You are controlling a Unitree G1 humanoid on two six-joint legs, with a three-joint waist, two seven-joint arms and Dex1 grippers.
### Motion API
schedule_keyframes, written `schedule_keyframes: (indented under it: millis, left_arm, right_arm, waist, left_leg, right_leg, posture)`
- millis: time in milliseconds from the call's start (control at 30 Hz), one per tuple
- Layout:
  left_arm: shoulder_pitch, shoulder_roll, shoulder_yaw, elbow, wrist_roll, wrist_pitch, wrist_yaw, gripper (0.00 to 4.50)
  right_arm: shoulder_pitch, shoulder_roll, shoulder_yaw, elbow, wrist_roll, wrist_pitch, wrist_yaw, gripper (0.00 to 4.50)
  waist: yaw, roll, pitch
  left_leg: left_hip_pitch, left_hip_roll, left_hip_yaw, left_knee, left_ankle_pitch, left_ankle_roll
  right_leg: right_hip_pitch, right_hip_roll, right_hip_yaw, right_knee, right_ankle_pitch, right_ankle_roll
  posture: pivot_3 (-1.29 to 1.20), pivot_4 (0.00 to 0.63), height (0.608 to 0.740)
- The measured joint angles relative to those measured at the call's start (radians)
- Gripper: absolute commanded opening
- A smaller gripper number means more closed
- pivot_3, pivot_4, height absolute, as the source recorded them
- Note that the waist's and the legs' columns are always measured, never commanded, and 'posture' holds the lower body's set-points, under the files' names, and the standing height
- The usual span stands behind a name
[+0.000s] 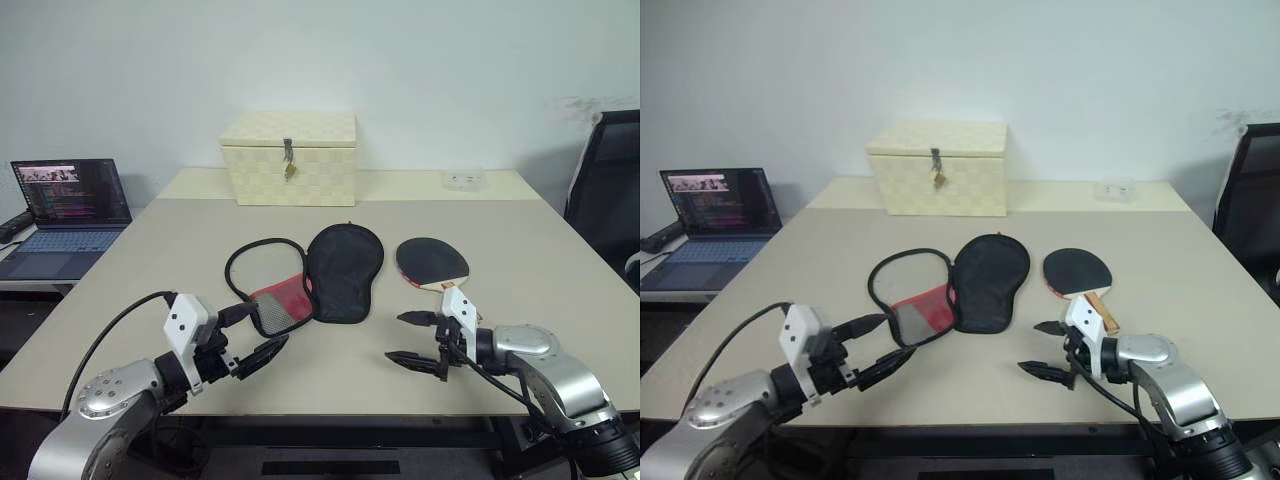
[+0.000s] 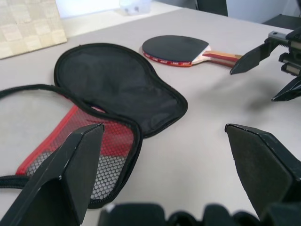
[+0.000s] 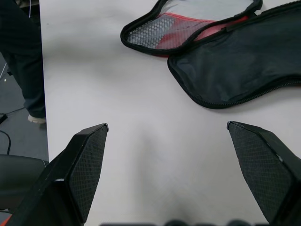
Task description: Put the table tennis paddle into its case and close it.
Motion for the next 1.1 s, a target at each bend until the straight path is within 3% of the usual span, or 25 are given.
schedule_keyframes:
  millis: [300,500,567,833,1100]
  left_arm:
    - [-0.121,-0.013,-0.015,0.105,0.019,-0.019,-0.024,4.5]
    - [-0.154,0.011,-0.006,0.174,0.025,-0.035,-0.072,4.5]
    - [-0.157,0.035,0.009,0.184,0.02,-0.033,-0.1,4.5]
    - [-0.166,0.065,0.047,0.259,0.003,-0.034,-0.151,4.5]
    - [-0.183,0.066,0.045,0.259,0.013,-0.044,-0.152,4.5]
  right_arm:
    - [0.018,0.015,0.004,-0.05,0.008,0.033,-0.071,4.45]
    - [-0.022,0.1,-0.033,-0.055,0.038,0.098,-0.173,4.45]
    - [-0.087,0.183,-0.04,-0.006,0.045,0.141,-0.256,4.45]
    - [-0.24,0.344,-0.055,0.167,0.033,0.273,-0.468,4.45]
    - [-0.4,0.451,-0.049,0.508,-0.107,0.173,-0.625,4.45]
  waist:
    - [0.001,0.0,0.0]
    - [-0.004,0.0,0.0]
    - [-0.004,0.0,0.0]
    - [-0.001,0.0,0.0]
    - [-0.002,0.0,0.0]
  left_leg:
    - [0.0,0.0,0.0,0.001,0.0,0.0]
    - [0.0,0.001,0.001,0.0,0.0,0.0]
    - [0.0,0.001,0.0,0.0,0.0,0.0]
    - [-0.001,0.0,0.0,0.0,0.0,0.0]
    - [-0.002,0.0,0.001,-0.002,0.0,0.0]
  right_leg:
    - [0.0,0.0,-0.001,0.0,0.0,0.0]
    - [-0.001,0.001,0.0,0.001,0.0,0.0]
    - [-0.001,0.001,0.0,0.001,0.0,0.0]
    - [-0.002,0.001,0.0,0.001,0.0,0.0]
    - [-0.003,0.0,0.0,0.001,0.0,-0.001]
  posture:
    - [0.0,0.15,0.74]
    - [0.0,0.15,0.74]
    - [0.0,0.15,0.74]
    - [0.0,0.15,0.74]
    - [0.0,0.15,0.74]
